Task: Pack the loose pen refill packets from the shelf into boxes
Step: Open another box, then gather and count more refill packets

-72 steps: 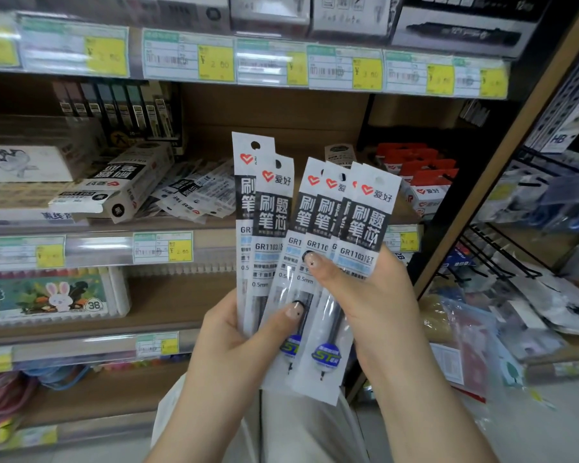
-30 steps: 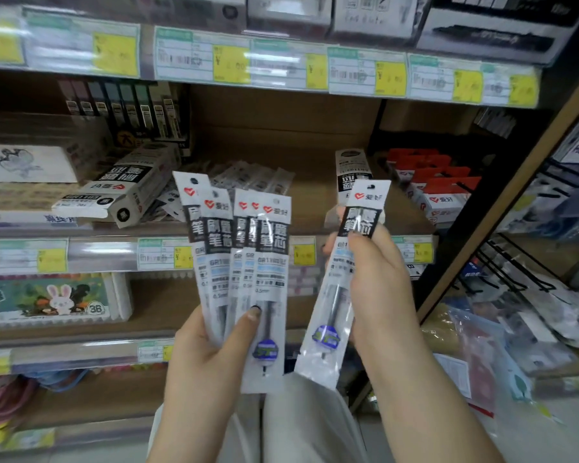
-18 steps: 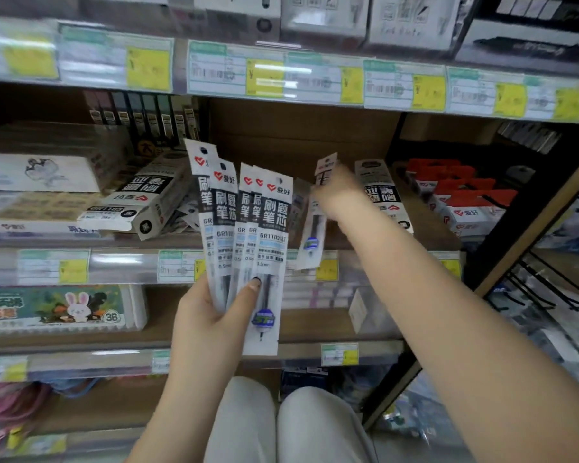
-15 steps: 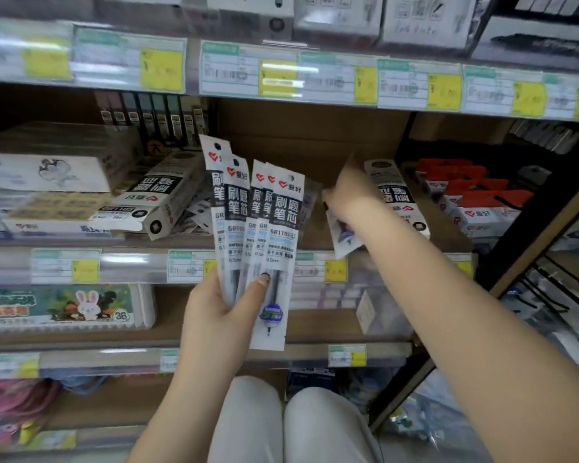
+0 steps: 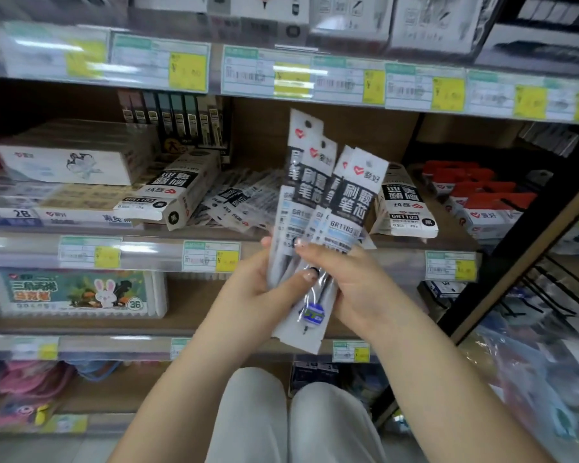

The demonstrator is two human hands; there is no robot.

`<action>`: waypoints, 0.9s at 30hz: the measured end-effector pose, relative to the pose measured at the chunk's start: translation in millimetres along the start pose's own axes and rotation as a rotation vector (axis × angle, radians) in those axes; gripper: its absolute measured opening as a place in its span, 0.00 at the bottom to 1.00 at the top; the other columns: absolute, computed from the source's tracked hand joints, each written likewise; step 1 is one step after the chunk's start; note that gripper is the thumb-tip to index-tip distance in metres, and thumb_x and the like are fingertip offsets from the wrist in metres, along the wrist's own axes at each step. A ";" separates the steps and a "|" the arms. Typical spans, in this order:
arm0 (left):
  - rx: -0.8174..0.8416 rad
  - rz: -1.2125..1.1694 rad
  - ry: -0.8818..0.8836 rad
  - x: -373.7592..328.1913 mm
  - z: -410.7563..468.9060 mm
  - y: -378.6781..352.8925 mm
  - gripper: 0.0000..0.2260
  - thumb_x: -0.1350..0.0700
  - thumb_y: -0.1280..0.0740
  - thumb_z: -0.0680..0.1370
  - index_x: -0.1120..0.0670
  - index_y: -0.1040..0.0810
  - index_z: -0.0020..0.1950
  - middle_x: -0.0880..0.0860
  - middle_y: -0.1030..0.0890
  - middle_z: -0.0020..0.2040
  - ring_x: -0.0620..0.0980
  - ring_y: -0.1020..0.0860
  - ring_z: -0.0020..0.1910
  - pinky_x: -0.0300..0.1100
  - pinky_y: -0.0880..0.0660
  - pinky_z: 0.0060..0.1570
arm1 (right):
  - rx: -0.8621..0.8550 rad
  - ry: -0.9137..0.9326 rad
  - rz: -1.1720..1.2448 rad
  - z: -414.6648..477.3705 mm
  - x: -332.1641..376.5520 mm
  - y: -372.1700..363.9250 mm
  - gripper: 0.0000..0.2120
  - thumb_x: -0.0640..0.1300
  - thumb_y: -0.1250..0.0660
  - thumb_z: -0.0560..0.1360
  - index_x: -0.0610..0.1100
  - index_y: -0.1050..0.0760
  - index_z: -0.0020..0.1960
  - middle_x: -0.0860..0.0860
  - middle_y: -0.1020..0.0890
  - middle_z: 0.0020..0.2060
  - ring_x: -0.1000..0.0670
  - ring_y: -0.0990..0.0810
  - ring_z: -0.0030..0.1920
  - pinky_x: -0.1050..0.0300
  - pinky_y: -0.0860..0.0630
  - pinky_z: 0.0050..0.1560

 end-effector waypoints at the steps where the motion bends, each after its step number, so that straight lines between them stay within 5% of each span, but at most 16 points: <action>1: 0.026 0.010 0.018 -0.7 0.1 -0.2 0.09 0.55 0.32 0.74 0.41 0.19 0.47 0.48 0.15 0.44 0.46 0.16 0.43 0.38 0.21 0.39 | -0.032 0.003 -0.011 0.1 0.3 2.1 0.20 0.39 0.29 0.66 0.37 0.23 0.57 0.38 0.18 0.54 0.38 0.20 0.56 0.36 0.27 0.60; 4: 0.080 0.009 0.075 -1.3 0.3 1.4 0.09 0.57 0.33 0.76 0.42 0.18 0.46 0.50 0.14 0.43 0.47 0.16 0.42 0.40 0.21 0.38 | -0.082 0.027 -0.021 0.0 3.2 0.8 0.13 0.34 0.33 0.72 0.37 0.23 0.57 0.38 0.18 0.53 0.38 0.19 0.55 0.36 0.26 0.59; 11: 0.141 -0.003 0.157 -3.1 -8.3 2.6 0.07 0.54 0.34 0.77 0.44 0.18 0.45 0.53 0.15 0.43 0.50 0.16 0.40 0.42 0.20 0.37 | 0.136 0.110 0.089 -3.4 9.3 -29.0 0.12 0.36 0.35 0.70 0.43 0.21 0.53 0.45 0.14 0.46 0.48 0.16 0.47 0.54 0.18 0.45; 16: 0.158 -0.018 0.155 -8.9 -16.0 -1.7 0.07 0.49 0.34 0.71 0.45 0.17 0.42 0.51 0.15 0.40 0.47 0.16 0.39 0.37 0.22 0.35 | 0.168 0.128 0.060 -8.7 7.4 -27.9 0.12 0.36 0.38 0.75 0.45 0.21 0.55 0.45 0.15 0.49 0.47 0.17 0.52 0.55 0.19 0.47; 21: 0.092 -0.118 0.194 -1.7 -21.8 -0.7 0.11 0.46 0.37 0.74 0.48 0.17 0.49 0.54 0.15 0.47 0.51 0.17 0.47 0.44 0.21 0.46 | 0.196 0.174 0.077 -18.0 14.4 -25.7 0.15 0.39 0.37 0.72 0.45 0.22 0.57 0.44 0.16 0.52 0.46 0.18 0.56 0.51 0.21 0.53; 27: 0.086 -0.018 0.088 -14.0 -28.5 -12.9 0.14 0.45 0.41 0.74 0.45 0.18 0.49 0.49 0.14 0.44 0.45 0.17 0.43 0.35 0.22 0.40 | 0.200 0.192 0.161 -27.6 16.5 -20.5 0.13 0.39 0.38 0.72 0.44 0.20 0.53 0.44 0.16 0.50 0.46 0.17 0.53 0.53 0.20 0.46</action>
Point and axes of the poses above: each hand's wrist, its own z-axis towards the middle knuckle, its own y-axis out of the back of the hand, x = y × z, the point moved 10 cm from there along z, towards the middle knuckle
